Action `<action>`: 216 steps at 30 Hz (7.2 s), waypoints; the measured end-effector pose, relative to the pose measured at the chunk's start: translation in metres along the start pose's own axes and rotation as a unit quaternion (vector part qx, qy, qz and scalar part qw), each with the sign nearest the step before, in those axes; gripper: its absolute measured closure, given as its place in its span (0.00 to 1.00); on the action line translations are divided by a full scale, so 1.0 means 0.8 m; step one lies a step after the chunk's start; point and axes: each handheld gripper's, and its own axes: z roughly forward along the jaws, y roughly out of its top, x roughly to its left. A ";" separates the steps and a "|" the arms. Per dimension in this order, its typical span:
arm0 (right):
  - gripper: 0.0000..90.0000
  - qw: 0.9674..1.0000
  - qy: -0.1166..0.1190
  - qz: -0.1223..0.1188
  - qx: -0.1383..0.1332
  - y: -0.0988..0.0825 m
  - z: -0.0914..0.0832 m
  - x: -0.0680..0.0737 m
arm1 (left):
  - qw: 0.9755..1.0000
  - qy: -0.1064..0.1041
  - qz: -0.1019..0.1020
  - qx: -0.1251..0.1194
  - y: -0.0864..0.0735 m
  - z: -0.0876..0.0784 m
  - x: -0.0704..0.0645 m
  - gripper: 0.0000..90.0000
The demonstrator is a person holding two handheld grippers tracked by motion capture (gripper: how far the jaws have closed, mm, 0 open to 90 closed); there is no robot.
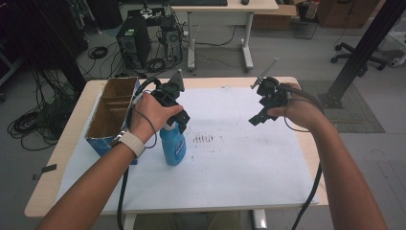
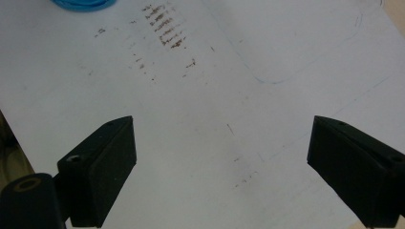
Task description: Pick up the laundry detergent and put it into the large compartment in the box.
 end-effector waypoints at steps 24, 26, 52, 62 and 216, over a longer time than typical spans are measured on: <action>0.11 1.000 -0.001 0.000 -0.001 0.000 0.000 -0.001 | 1.000 0.000 -0.003 0.006 0.002 0.021 -0.003 0.10; 0.11 1.000 -0.001 0.000 -0.002 0.000 0.000 -0.001 | 1.000 0.000 -0.003 0.008 0.003 0.022 -0.003 0.11; 0.11 1.000 0.001 0.003 -0.005 -0.004 0.003 -0.002 | 1.000 -0.005 -0.009 0.013 0.003 0.038 0.002 0.15; 0.11 1.000 0.001 0.004 -0.006 -0.005 0.003 -0.003 | 1.000 -0.002 -0.008 0.013 0.004 0.041 0.003 0.20; 0.12 1.000 -0.004 -0.005 -0.016 -0.003 -0.013 0.001 | 0.990 0.006 -0.126 -0.063 -0.041 -0.218 0.073 0.41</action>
